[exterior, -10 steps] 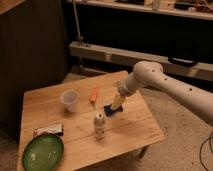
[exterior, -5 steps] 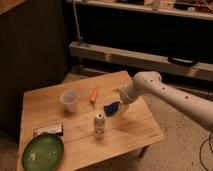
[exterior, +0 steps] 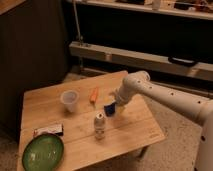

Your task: Place the white sponge in the ceramic cup

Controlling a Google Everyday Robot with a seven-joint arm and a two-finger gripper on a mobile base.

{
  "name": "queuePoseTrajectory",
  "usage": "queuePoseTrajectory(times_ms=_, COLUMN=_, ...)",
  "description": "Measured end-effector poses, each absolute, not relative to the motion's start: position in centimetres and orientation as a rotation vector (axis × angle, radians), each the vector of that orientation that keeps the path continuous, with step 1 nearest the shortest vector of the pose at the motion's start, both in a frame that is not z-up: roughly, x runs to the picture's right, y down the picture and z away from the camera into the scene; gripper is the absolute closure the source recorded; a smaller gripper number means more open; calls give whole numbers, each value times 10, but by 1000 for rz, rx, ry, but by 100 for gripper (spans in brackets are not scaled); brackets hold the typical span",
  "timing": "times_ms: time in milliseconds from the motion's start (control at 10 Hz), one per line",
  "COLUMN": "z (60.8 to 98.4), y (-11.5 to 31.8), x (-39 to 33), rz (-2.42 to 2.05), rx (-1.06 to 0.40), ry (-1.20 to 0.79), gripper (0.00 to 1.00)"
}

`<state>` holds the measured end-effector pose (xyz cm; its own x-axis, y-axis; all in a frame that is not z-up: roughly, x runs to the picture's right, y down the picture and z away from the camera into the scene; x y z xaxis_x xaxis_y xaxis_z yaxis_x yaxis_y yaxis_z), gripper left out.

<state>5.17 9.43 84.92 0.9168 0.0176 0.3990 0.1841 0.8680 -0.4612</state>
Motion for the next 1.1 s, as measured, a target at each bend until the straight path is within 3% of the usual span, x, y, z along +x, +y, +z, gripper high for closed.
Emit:
queuePoseTrajectory(times_ms=900, z=887, y=127, x=33, rz=-100, rx=-566, ry=-385, gripper=22)
queuePoseTrajectory(times_ms=1100, z=889, y=129, x=32, rz=-96, rx=-568, ry=-388, gripper=40)
